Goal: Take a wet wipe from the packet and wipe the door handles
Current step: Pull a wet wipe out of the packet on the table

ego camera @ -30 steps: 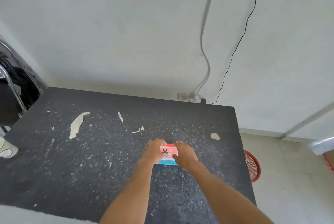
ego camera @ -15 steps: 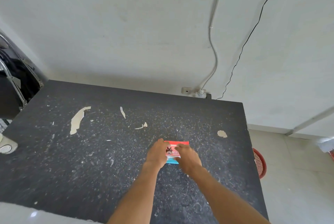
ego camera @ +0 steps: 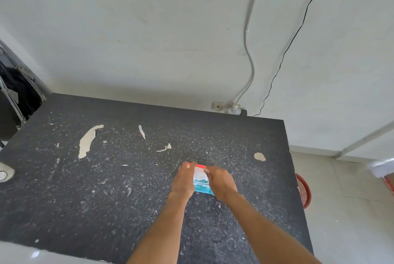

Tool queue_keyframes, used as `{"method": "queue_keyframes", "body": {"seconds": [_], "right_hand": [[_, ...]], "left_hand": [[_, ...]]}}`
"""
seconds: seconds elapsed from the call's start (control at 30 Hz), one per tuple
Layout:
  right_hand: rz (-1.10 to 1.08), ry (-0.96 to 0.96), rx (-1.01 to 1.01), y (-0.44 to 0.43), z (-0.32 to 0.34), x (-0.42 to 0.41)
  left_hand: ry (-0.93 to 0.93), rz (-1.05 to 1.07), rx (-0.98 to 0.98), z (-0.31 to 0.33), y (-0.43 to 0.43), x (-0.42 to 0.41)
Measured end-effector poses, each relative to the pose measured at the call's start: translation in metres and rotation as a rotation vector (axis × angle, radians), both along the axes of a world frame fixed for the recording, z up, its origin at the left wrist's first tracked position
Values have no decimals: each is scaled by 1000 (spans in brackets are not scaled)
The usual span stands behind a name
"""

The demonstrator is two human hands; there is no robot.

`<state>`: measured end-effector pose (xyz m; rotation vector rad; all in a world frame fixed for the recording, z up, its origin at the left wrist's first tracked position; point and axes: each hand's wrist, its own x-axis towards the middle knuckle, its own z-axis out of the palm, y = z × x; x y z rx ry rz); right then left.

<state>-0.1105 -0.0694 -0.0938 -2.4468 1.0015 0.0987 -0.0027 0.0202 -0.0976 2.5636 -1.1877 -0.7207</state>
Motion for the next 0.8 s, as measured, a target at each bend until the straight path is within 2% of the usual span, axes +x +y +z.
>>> {"method": "queue_keyframes", "body": {"seconds": [0.17, 0.4, 0.6, 0.8], "right_hand": [[-257, -53, 59, -11, 3, 7], [-370, -13, 53, -8, -2, 5], [-208, 14, 44, 0, -6, -5], [-287, 40, 46, 5, -12, -7]], "left_hand": [[0, -6, -6, 3, 0, 0], [-30, -34, -25, 9, -3, 2], [-62, -59, -34, 12, -1, 4], [-103, -110, -35, 11, 3, 3]]}}
